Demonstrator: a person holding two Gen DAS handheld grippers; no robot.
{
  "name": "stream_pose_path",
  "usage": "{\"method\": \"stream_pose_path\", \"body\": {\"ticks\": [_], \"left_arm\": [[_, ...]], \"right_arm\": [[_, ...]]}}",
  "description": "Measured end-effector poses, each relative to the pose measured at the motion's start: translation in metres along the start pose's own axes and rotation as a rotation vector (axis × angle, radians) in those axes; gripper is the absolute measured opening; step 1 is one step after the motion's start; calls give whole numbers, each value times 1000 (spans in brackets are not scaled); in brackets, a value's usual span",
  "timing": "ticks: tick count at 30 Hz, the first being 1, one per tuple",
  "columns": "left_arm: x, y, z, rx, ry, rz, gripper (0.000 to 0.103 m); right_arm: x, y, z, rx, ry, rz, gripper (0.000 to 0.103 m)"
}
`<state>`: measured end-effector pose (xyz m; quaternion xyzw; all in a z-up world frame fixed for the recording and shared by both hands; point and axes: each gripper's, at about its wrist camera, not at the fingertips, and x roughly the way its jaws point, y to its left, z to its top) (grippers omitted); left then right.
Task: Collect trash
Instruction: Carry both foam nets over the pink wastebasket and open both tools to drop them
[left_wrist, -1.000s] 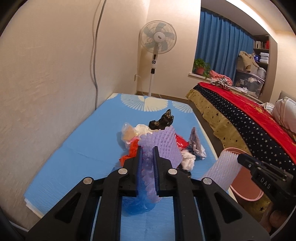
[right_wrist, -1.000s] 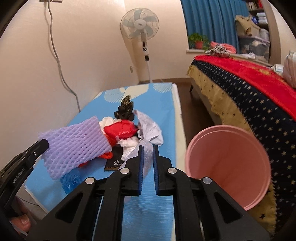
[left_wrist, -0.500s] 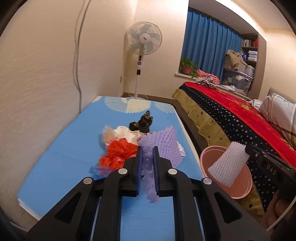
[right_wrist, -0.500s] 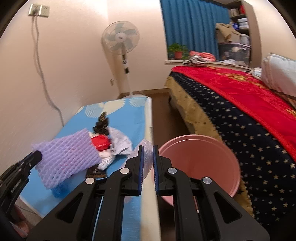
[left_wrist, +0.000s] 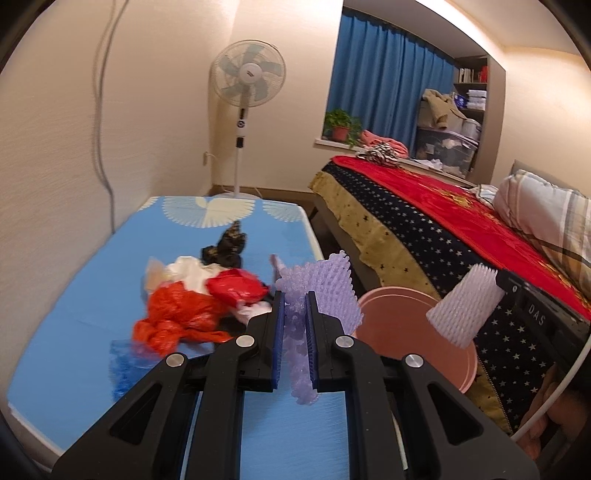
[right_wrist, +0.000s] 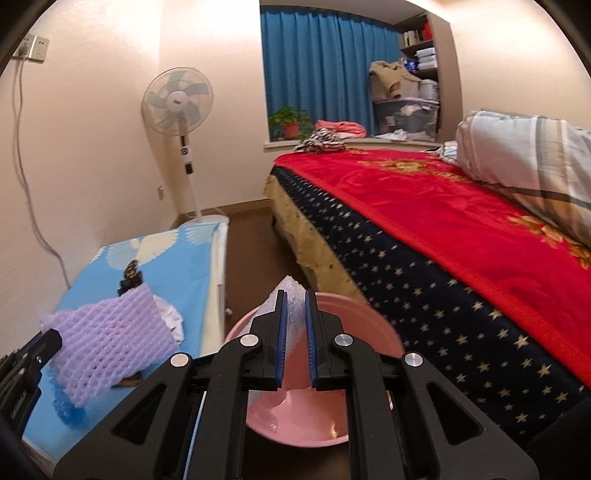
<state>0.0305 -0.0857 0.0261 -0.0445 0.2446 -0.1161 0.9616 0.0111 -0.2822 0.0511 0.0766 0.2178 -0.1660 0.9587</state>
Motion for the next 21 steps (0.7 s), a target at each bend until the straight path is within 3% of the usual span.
{"method": "stream_pose_path", "body": {"ticks": [21], "left_arm": [[56, -51, 1, 22, 63, -95, 11]], "right_arm": [[25, -35, -2, 42, 5, -166, 10]]}}
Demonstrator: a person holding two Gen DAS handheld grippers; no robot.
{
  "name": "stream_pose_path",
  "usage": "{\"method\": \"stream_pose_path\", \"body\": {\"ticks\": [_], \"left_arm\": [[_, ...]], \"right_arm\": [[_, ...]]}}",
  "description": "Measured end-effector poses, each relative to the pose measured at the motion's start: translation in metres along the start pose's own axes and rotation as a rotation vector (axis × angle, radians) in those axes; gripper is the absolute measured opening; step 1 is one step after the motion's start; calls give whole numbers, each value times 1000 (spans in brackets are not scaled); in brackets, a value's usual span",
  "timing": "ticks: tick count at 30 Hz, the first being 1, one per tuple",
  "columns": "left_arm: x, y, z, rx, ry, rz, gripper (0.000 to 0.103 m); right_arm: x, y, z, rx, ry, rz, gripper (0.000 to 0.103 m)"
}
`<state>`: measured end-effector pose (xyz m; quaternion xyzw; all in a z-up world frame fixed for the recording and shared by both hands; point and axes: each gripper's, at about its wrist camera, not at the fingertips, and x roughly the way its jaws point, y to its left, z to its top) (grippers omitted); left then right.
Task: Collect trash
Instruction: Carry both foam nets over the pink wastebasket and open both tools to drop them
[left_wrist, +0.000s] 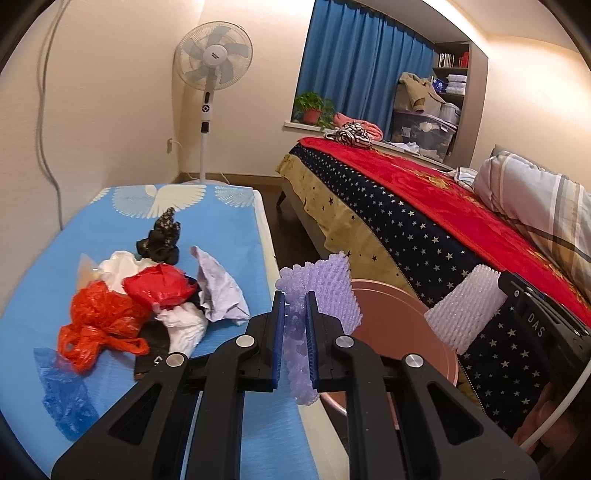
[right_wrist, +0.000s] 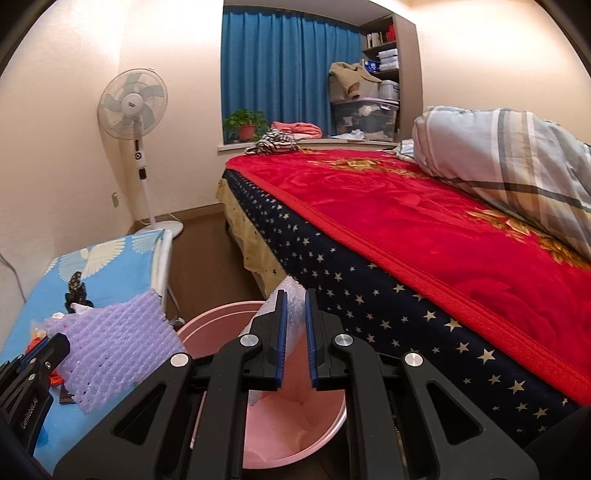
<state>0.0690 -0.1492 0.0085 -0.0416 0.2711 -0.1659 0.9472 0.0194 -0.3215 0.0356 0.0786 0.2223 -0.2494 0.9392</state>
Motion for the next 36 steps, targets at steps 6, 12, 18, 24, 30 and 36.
{"method": "stream_pose_path", "body": {"ticks": [6, 12, 18, 24, 30, 36], "left_arm": [[9, -2, -1, -1, 16, -7, 11], [17, -3, 0, -4, 31, -13, 11], [26, -6, 1, -6, 37, -22, 11], [32, -9, 1, -11, 44, -24, 11], [32, -11, 1, -13, 41, -30, 11], [42, -9, 0, -53, 76, -96, 29]], "right_arm": [[10, -4, -1, 14, 18, -22, 10], [16, -5, -3, 16, 28, -29, 10], [18, -6, -3, 16, 34, -39, 10], [17, -7, -3, 18, 34, -43, 10], [16, -8, -3, 23, 35, -41, 10], [19, -12, -4, 44, 48, -51, 38]]}}
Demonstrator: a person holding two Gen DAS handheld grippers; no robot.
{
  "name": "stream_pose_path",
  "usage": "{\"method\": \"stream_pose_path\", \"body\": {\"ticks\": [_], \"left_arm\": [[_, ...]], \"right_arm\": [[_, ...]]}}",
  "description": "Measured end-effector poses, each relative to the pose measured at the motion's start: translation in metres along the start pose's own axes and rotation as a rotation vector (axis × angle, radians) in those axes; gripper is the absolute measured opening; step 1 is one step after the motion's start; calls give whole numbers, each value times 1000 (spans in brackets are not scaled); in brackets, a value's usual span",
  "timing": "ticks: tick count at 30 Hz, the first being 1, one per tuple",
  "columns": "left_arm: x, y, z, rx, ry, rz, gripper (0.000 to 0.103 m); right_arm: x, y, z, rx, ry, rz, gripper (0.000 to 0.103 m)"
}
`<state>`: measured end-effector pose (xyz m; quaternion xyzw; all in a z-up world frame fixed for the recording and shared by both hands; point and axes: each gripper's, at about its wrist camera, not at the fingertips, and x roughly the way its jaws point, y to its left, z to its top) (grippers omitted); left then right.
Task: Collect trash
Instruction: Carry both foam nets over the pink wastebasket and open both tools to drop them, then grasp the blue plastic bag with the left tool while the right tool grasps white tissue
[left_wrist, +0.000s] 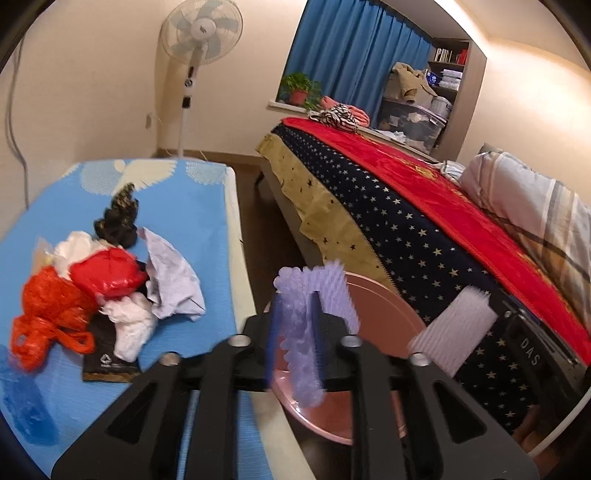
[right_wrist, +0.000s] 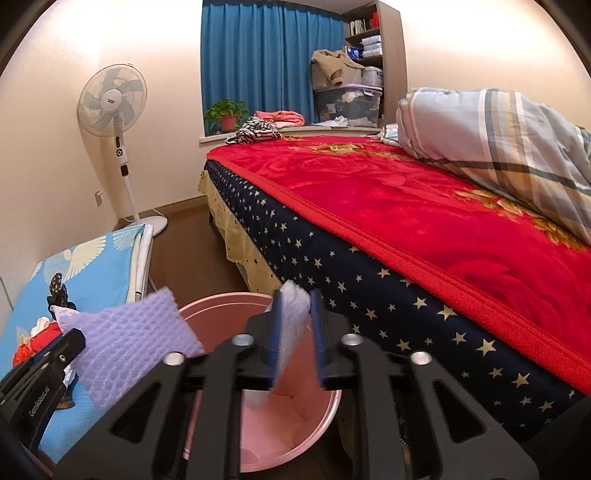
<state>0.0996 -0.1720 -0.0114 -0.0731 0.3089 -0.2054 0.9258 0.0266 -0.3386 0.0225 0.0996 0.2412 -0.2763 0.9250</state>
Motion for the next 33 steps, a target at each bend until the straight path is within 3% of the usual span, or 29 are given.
{"method": "stream_pose_path", "body": {"ticks": [1, 6, 25, 33], "left_arm": [[0, 1, -1, -1, 2, 8, 33], [-7, 9, 0, -10, -6, 26, 37], [-76, 65, -4, -32, -101, 127, 37], [-109, 104, -17, -74, -131, 244, 37]], "right_arm": [[0, 0, 0, 3, -1, 1, 46], [-5, 8, 0, -18, -20, 30, 50], [-27, 39, -10, -48, -13, 208, 51], [-35, 60, -22, -63, 5, 306, 50]]}}
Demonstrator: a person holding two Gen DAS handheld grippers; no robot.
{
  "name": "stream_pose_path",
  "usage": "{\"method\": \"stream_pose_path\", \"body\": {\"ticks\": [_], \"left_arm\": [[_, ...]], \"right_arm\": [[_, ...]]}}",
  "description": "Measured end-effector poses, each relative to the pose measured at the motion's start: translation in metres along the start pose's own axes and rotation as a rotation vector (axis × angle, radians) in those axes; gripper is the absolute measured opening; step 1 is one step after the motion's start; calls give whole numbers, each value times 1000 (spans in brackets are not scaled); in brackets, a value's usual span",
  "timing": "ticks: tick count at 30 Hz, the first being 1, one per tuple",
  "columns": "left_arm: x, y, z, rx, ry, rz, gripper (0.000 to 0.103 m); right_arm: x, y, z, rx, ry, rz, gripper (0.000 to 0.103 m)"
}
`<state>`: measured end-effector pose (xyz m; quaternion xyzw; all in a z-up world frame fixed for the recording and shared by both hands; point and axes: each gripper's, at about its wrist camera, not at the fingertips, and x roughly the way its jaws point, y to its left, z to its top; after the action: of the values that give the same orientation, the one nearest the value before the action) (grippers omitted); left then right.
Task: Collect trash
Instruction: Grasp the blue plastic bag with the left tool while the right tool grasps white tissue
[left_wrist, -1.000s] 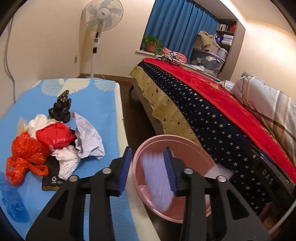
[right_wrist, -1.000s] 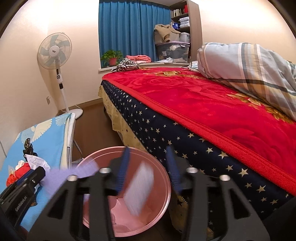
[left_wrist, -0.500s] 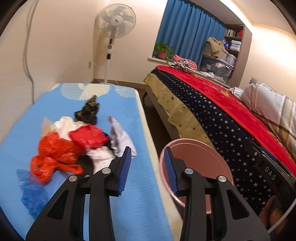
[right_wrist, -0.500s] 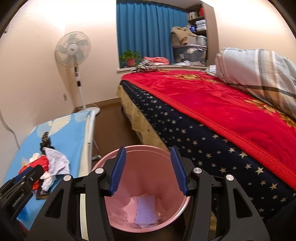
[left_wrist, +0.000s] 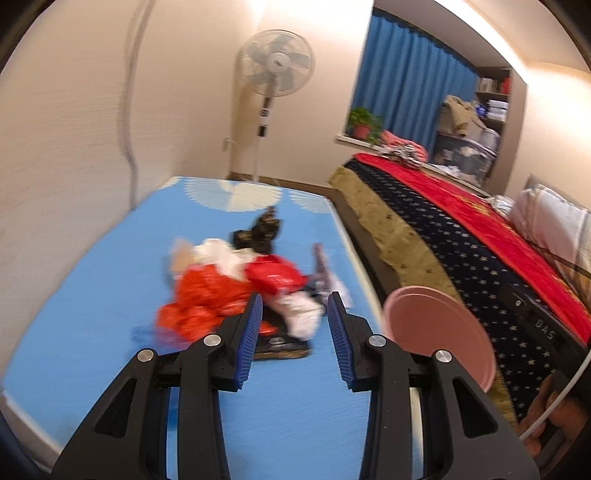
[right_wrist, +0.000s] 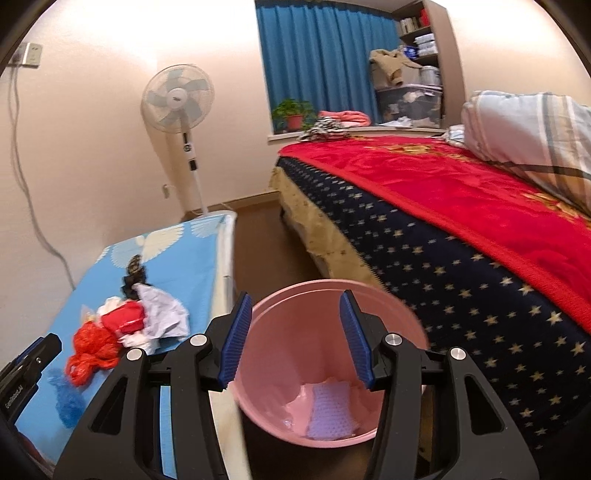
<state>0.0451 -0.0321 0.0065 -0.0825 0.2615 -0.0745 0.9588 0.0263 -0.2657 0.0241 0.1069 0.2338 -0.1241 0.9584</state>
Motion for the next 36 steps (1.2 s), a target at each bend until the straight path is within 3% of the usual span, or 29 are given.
{"method": "stream_pose_path", "body": {"ticks": [2, 3, 5, 16, 19, 24, 27, 36], "left_arm": [[-4, 15, -4, -28, 5, 56, 42], [-4, 21, -6, -40, 11, 74, 57], [-4, 31, -12, -60, 25, 122, 71], [25, 54, -44, -26, 157, 218, 71], [34, 59, -48, -29, 191, 228, 55], [43, 66, -49, -36, 213, 250, 9], [41, 71, -45, -70, 191, 270, 3], [43, 78, -24, -107, 129, 287, 3]], "right_arm": [[2, 9, -3, -6, 11, 35, 50], [4, 12, -4, -7, 15, 46, 50], [7, 19, -6, -4, 27, 73, 50], [36, 65, -20, 2, 112, 221, 50], [47, 75, -24, 3, 143, 252, 50], [66, 91, -36, 5, 198, 293, 50], [78, 99, -43, 1, 234, 312, 50], [108, 123, -54, 7, 314, 356, 50]]}}
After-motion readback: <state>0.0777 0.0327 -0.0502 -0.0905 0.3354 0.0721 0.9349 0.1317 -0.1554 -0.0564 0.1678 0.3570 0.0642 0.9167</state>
